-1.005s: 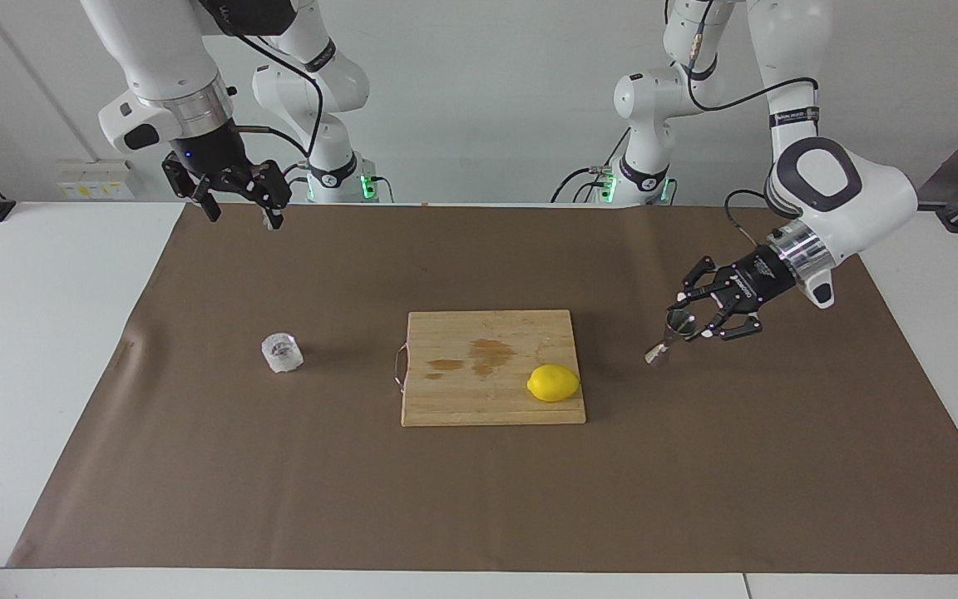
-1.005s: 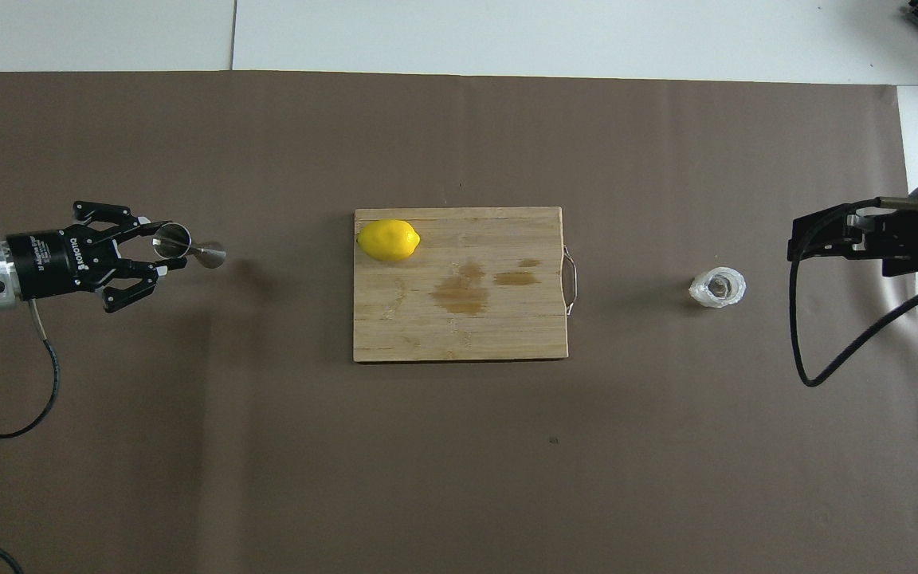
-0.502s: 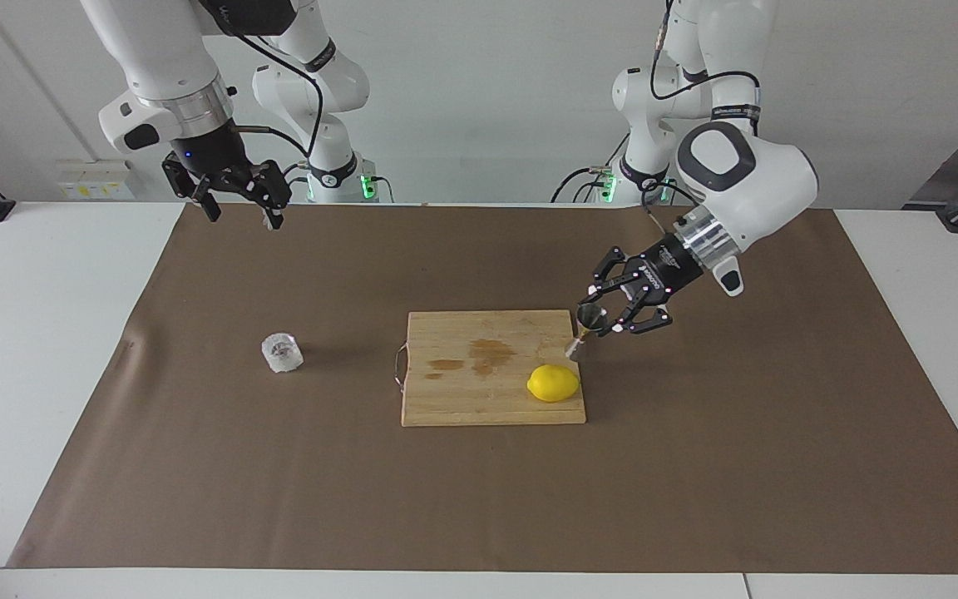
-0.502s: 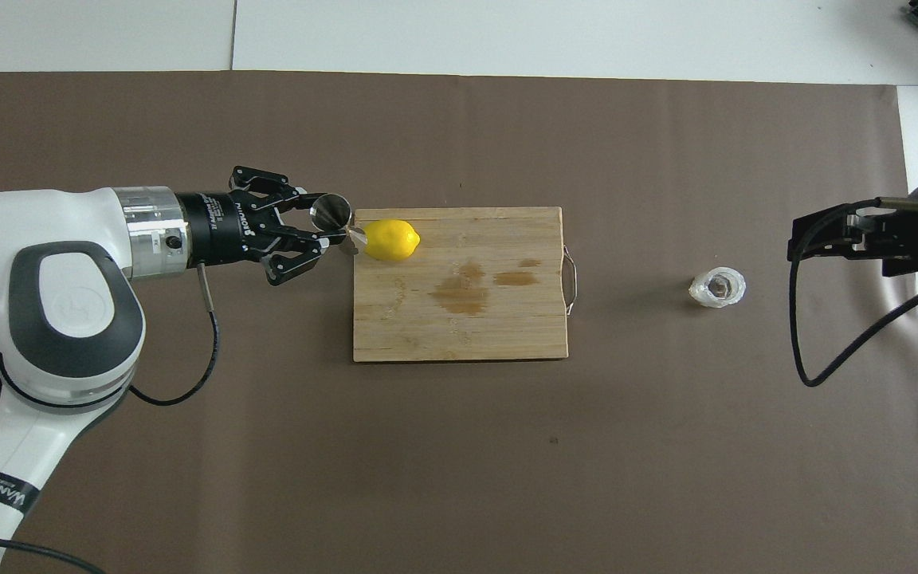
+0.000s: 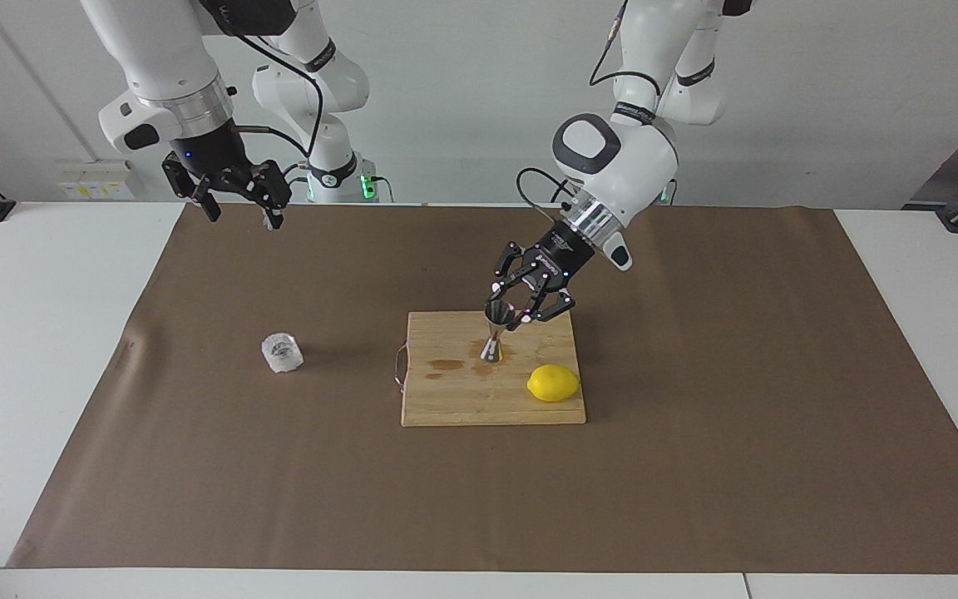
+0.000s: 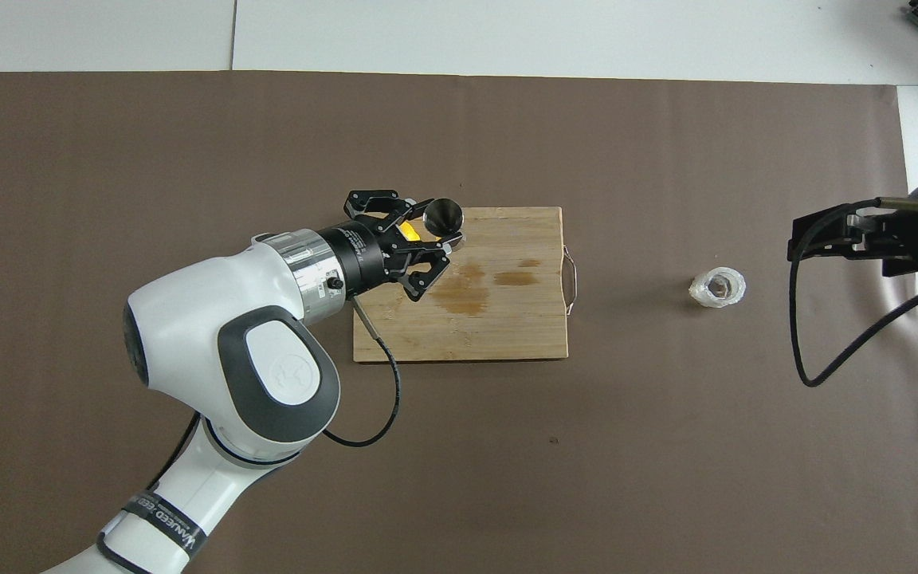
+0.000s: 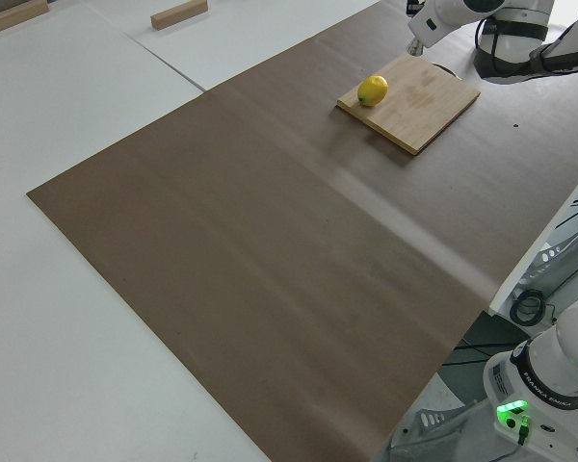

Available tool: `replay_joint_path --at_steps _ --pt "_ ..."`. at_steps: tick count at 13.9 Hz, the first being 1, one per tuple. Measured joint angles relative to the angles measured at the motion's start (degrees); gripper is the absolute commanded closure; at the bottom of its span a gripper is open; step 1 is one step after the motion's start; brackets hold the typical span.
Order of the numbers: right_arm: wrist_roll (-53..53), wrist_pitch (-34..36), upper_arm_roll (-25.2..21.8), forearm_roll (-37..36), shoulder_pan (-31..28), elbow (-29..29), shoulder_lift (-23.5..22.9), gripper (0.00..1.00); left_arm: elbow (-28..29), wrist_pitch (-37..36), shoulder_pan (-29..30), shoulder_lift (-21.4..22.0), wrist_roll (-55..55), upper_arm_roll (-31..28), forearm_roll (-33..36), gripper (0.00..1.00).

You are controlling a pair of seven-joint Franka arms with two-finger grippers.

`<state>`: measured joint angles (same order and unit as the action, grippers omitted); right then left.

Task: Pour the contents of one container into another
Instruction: 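Carry the metal cup over the cutting board and lower it there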

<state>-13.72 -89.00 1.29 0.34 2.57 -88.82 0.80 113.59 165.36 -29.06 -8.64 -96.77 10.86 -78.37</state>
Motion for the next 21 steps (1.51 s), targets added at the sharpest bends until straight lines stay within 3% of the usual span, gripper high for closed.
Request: replay_joint_path --at_steps 3,6,14,21 --pt "0.0 0.0 0.0 0.0 0.0 0.0 0.0 0.00 -3.6 4.9 0.0 -5.0 -0.1 4.4 0.9 1.00" --pt "0.0 0.0 0.0 0.0 0.0 0.0 0.0 0.00 -6.6 5.9 0.1 -8.9 -0.6 5.2 3.1 1.00" --pt "0.0 0.0 0.0 0.0 0.0 0.0 0.0 0.00 -5.9 6.2 -1.1 -10.3 0.5 5.7 3.7 1.00" --pt "0.0 0.0 0.0 0.0 0.0 0.0 0.0 0.00 -4.8 8.0 -2.3 -11.5 1.7 5.8 3.7 0.79"
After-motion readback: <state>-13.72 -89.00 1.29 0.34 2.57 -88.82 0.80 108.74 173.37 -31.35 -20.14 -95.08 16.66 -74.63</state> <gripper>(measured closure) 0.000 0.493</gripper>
